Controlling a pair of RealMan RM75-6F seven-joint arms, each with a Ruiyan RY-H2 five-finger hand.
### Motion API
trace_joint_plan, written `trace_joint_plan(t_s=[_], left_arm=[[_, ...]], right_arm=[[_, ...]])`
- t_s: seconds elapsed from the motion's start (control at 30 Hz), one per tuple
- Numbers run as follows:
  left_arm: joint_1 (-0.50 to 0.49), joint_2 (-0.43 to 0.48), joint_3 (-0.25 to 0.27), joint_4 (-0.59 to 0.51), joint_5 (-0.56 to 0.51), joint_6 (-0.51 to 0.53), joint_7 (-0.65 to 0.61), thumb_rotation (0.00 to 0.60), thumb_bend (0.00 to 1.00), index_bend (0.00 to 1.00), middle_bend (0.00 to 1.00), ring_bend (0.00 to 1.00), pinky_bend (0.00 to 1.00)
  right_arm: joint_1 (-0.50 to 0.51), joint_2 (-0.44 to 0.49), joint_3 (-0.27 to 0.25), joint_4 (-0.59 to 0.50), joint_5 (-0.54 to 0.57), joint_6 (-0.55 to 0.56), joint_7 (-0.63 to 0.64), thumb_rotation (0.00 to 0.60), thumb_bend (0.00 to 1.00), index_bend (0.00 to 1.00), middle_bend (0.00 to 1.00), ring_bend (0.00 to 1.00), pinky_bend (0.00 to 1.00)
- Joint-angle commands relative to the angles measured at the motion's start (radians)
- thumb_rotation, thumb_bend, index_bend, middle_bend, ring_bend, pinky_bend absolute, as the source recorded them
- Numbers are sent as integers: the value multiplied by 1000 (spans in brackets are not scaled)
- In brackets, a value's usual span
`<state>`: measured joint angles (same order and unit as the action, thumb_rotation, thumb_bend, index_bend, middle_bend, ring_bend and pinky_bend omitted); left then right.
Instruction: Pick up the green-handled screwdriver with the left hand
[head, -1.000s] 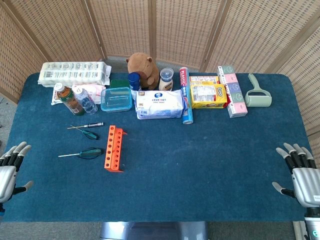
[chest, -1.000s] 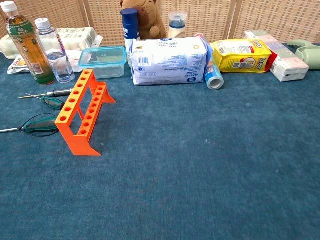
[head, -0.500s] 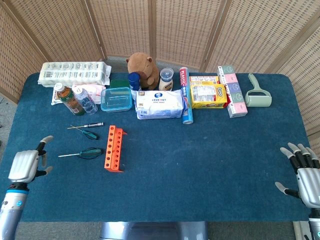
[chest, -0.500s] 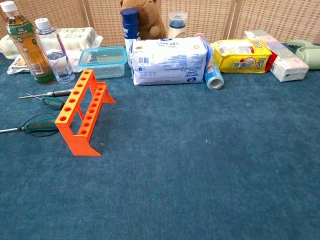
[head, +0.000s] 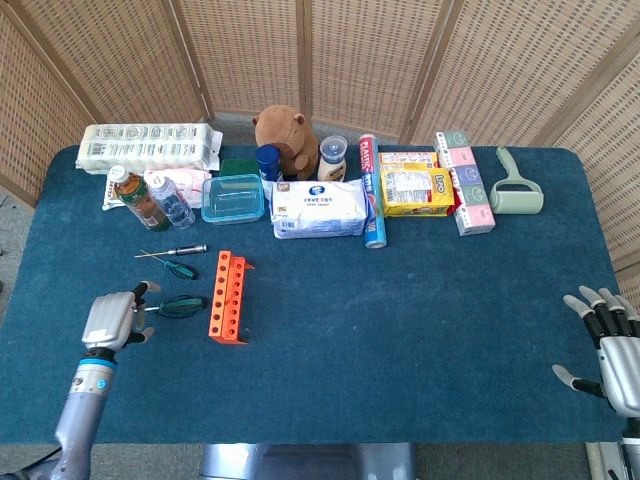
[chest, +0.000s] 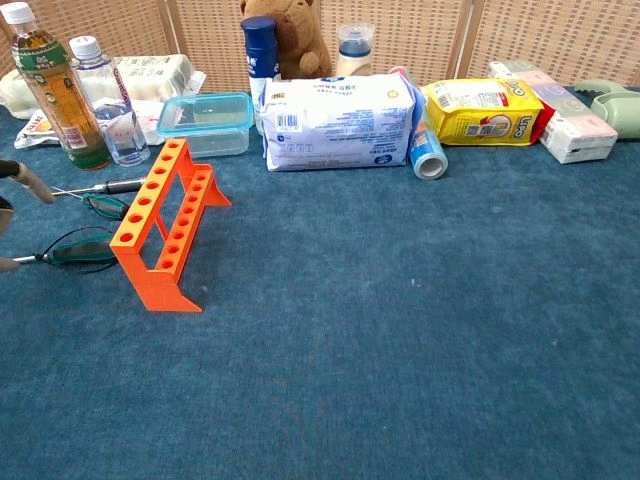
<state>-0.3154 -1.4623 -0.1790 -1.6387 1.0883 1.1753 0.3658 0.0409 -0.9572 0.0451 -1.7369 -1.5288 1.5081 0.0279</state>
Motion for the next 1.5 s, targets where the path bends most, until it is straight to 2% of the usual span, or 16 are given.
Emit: trace_joint_plan(t_s=[0.03, 0.6, 1.2, 1.5], left_arm=[[-30, -48, -19, 2, -51, -5, 48, 600, 223, 317, 763, 805, 937], [-119, -127, -62, 20, -247, -2, 209, 600, 236, 317, 763, 805, 937], [-174, -208, -65, 69, -347, 34, 276, 600, 292, 337, 764, 805, 937], [-189, -249, -64, 107, -369, 50, 282, 600, 342, 452, 764, 805, 937]], right_arm=[[0, 3, 0, 1, 0, -2, 5, 600, 15, 155, 76, 40, 0], [1, 14, 1, 2, 2, -7, 37, 600, 15, 162, 77, 41, 0], [-2, 31, 4, 9, 2, -3, 87, 600, 15, 167, 77, 42, 0], [-3, 36, 4, 11, -4, -1, 105, 600, 15, 170, 77, 44, 0]])
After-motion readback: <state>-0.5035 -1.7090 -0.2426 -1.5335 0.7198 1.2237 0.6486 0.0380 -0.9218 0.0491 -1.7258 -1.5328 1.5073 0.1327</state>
